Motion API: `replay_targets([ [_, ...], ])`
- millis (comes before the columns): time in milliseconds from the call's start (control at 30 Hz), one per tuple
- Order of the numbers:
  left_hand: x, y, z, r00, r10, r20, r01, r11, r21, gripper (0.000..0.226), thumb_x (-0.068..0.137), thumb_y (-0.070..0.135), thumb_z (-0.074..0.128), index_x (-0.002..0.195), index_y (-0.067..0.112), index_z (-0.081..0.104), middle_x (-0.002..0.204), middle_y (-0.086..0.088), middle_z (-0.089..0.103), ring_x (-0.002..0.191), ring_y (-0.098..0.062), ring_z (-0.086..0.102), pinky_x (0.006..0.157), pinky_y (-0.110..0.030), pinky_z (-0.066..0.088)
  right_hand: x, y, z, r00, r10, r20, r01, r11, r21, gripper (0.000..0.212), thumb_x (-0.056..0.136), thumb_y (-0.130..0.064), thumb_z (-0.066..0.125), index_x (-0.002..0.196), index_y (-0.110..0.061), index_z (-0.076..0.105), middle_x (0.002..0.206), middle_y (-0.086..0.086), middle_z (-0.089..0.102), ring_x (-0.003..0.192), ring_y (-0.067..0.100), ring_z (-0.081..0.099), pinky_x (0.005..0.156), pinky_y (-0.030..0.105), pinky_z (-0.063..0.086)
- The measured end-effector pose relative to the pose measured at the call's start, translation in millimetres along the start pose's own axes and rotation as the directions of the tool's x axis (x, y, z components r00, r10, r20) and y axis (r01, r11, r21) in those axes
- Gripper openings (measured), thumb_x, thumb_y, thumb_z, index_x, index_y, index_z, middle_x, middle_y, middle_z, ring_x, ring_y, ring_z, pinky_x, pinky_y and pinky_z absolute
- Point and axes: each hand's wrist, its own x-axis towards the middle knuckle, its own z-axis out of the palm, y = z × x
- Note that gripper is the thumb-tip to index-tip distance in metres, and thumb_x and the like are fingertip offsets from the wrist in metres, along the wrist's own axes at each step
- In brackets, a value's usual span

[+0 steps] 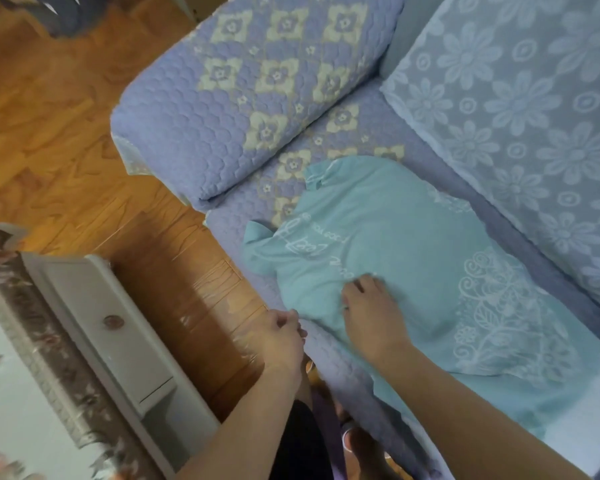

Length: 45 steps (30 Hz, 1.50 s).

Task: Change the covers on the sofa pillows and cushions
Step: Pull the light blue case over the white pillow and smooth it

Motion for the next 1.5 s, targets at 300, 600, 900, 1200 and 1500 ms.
replay_targets([
  [300, -15.5, -8.7, -1.7, 0.997, -0.003, 0.079, 0.013, 0.993, -0.117, 0.031, 0.102, 0.013, 0.057, 0.071, 0.014, 0.051, 0.059, -0.001, 0.051, 0.066, -0.023, 0.047, 0.07, -0.037, 0.04, -2.5, 14.2, -4.5, 0.989, -0.141, 0.055, 0.133, 0.983, 0.123, 0.023, 0.078, -0.029, 0.073, 0.096, -0.023, 0.061, 0.117, 0.002, 0.045, 0.115, 0.028, 0.037, 0.099, 0.041, 0.043],
  [600, -18.5, -4.3, -1.2, 0.969, 0.048, 0.244, 0.049, 0.925, -0.377, 0.008, 0.1, 0.004, 0.056, 0.094, 0.006, 0.062, 0.101, -0.013, 0.067, 0.105, -0.025, 0.064, 0.101, -0.038, 0.051, -22.1, -0.1, 8.7, 0.987, -0.147, -0.065, 0.129, 0.967, -0.221, 0.048, 0.063, -0.035, 0.087, 0.1, -0.016, 0.063, 0.107, 0.01, 0.057, 0.102, 0.033, 0.05, 0.083, 0.05, 0.047],
  [900, -62.9, 42.5, 50.7, 0.779, 0.492, 0.39, -0.438, 0.871, -0.224, 0.011, 0.095, 0.02, 0.064, 0.098, 0.023, 0.074, 0.119, -0.011, 0.066, 0.117, -0.021, 0.06, 0.104, -0.03, 0.045, -35.2, 61.1, -68.1, 0.876, 0.326, -0.355, -0.16, 0.891, 0.424, 0.022, 0.086, -0.004, 0.067, 0.073, -0.011, 0.049, 0.066, 0.007, 0.057, 0.064, 0.032, 0.056, 0.061, 0.039, 0.041],
  [1200, -70.0, 67.4, 71.0, 0.759, 0.383, 0.527, -0.2, 0.907, -0.371, 0.026, 0.101, 0.013, 0.061, 0.126, 0.005, 0.06, 0.124, -0.007, 0.071, 0.117, -0.021, 0.066, 0.098, -0.031, 0.054, -48.5, 59.6, -110.4, 0.861, 0.283, -0.424, -0.069, 0.889, 0.453, 0.028, 0.085, -0.028, 0.078, 0.075, -0.011, 0.057, 0.067, 0.0, 0.061, 0.063, 0.021, 0.058, 0.063, 0.03, 0.042],
  [1500, -84.9, -36.0, 39.2, 0.877, 0.48, 0.015, -0.48, 0.876, 0.055, 0.019, 0.101, 0.01, 0.058, 0.11, 0.026, 0.055, 0.099, -0.005, 0.068, 0.09, -0.016, 0.065, 0.076, -0.02, 0.049, -58.1, 57.1, -76.6, 0.844, -0.336, -0.419, 0.349, 0.936, -0.046, 0.017, 0.093, -0.021, 0.058, 0.079, -0.014, 0.061, 0.076, -0.001, 0.054, 0.067, 0.019, 0.053, 0.06, 0.034, 0.048],
])
